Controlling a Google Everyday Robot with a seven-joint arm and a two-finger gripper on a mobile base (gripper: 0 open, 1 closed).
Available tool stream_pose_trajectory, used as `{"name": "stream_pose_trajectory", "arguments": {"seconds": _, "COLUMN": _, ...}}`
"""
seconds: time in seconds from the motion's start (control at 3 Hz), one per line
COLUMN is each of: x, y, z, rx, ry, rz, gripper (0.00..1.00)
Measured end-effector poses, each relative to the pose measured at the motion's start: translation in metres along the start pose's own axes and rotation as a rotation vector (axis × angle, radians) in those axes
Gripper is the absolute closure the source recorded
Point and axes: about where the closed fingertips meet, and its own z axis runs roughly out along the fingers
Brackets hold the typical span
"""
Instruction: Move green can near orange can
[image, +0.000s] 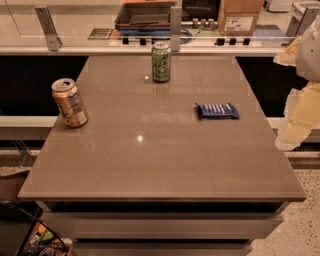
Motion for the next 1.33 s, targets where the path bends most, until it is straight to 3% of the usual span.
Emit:
{"name": "stream_pose_trajectory", "arguments": {"seconds": 0.33, "x": -0.002, "y": -0.002, "z": -0.001, "rx": 0.009, "ry": -0.007, "rz": 0.002, "gripper": 0.00}}
{"name": "stream_pose_trajectory", "arguments": {"seconds": 0.67, "x": -0.012, "y": -0.018, "z": 0.006, "rx": 0.024, "ry": -0.056, "rz": 0.035, "gripper": 0.00}}
{"name": "stream_pose_trajectory", "arguments": {"seconds": 1.0, "x": -0.024, "y": -0.041, "z": 0.014, "rx": 0.061, "ry": -0.138, "rz": 0.092, "gripper": 0.00}}
{"name": "stream_pose_trajectory", "arguments": {"seconds": 1.33, "x": -0.048, "y": -0.071, "z": 0.020, "rx": 0.145, "ry": -0.294, "rz": 0.173, "gripper": 0.00}}
